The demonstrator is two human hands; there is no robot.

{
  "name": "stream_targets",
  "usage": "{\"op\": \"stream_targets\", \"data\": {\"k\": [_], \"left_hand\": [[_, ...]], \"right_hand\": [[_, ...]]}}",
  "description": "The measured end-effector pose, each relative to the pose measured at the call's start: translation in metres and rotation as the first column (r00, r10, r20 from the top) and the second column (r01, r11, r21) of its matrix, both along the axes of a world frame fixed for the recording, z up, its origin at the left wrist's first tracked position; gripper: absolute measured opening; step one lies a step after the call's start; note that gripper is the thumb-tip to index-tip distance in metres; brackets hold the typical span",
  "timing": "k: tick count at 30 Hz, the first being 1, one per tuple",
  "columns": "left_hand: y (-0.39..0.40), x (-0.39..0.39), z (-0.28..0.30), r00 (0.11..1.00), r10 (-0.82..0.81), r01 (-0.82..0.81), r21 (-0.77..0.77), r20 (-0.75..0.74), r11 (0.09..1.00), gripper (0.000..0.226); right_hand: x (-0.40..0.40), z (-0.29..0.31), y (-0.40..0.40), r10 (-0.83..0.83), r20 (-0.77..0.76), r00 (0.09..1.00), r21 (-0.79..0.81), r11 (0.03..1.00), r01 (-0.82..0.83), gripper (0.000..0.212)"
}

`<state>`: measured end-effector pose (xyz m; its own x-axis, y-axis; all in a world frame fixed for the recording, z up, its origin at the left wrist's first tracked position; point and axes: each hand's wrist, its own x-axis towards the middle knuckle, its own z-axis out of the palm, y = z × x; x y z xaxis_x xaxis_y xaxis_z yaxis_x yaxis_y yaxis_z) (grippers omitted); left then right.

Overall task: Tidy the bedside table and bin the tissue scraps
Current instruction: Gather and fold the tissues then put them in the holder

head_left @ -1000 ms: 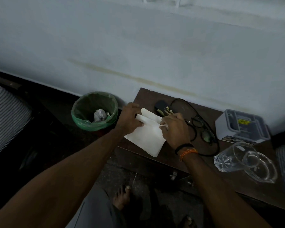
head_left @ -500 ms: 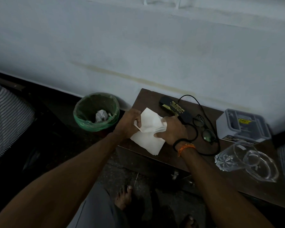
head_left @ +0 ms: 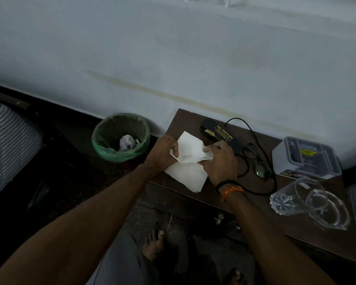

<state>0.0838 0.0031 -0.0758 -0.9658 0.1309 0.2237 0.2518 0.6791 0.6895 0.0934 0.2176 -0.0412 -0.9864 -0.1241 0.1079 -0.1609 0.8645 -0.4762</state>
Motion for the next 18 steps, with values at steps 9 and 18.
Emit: {"op": "stream_targets", "data": {"k": [9,18], "left_hand": [[-0.002,-0.003,0.002,1.0,0.027,-0.027,-0.001,-0.008,1.0,0.007],[-0.002,-0.001,0.004,0.983,0.075,-0.102,0.155,0.168,0.983,0.068]], "right_hand": [[0.001,0.0,-0.003,0.077,-0.004,0.997,-0.203,0.976,-0.076,0.013],[0.013,-0.002,-0.012,0.05,0.128,0.991,-0.556,0.831,0.03,0.044]]}}
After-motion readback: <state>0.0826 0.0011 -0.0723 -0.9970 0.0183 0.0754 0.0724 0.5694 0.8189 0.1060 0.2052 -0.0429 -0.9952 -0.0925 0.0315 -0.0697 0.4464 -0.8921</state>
